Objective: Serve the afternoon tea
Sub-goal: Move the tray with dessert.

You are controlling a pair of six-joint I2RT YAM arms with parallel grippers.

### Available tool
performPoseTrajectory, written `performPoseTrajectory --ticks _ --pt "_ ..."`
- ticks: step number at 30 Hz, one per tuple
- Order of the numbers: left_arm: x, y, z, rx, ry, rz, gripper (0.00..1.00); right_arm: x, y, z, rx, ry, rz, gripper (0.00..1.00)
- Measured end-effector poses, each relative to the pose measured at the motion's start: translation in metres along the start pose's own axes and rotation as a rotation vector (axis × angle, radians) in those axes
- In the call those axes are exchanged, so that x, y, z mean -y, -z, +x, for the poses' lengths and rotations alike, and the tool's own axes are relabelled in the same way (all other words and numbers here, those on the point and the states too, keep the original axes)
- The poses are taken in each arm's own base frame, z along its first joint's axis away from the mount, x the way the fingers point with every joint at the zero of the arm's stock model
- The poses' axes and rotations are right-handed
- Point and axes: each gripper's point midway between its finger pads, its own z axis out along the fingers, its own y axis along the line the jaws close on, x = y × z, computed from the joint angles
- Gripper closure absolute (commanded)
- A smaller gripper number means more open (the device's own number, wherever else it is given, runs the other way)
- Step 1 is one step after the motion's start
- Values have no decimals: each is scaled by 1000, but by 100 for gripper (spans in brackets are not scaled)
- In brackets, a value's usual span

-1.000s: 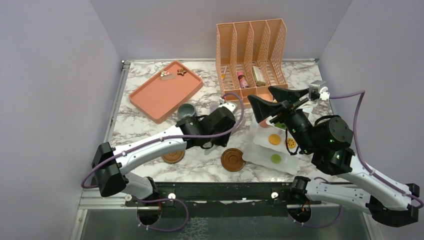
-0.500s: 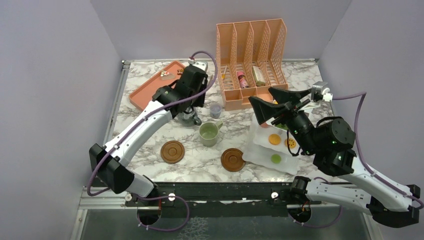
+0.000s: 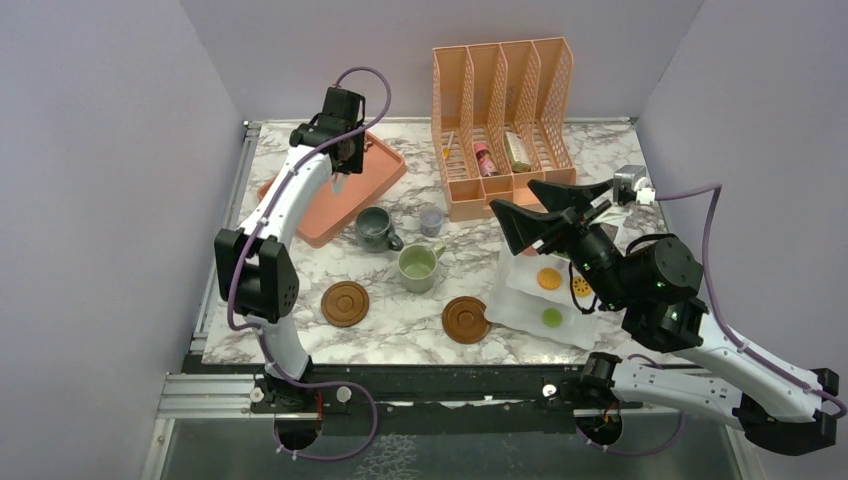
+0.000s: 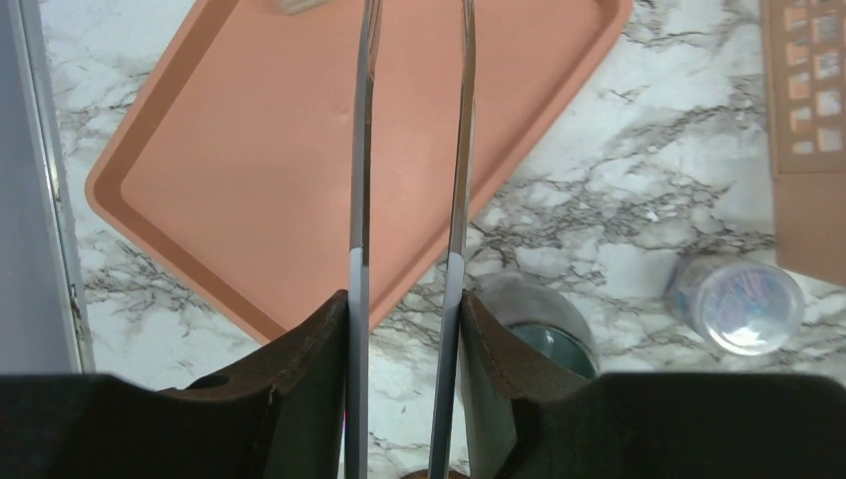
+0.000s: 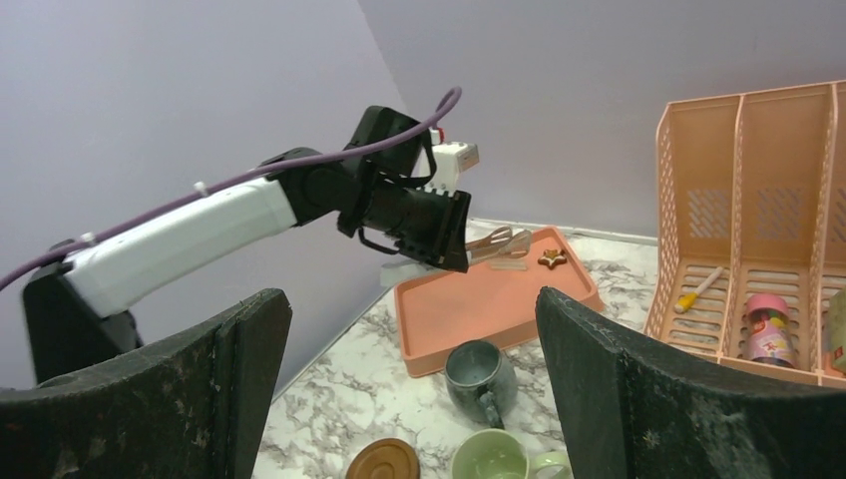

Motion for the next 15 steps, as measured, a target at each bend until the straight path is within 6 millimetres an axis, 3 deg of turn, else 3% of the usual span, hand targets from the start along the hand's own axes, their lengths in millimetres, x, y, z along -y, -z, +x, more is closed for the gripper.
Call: performPoseTrajectory --ticks 6,15 --pt "-13 -37 -5 -43 -13 3 60 -4 0 5 -15 -16 -22 2" --pt "-13 -64 -27 -19 -34 36 59 -6 -3 11 -30 -17 -26 2"
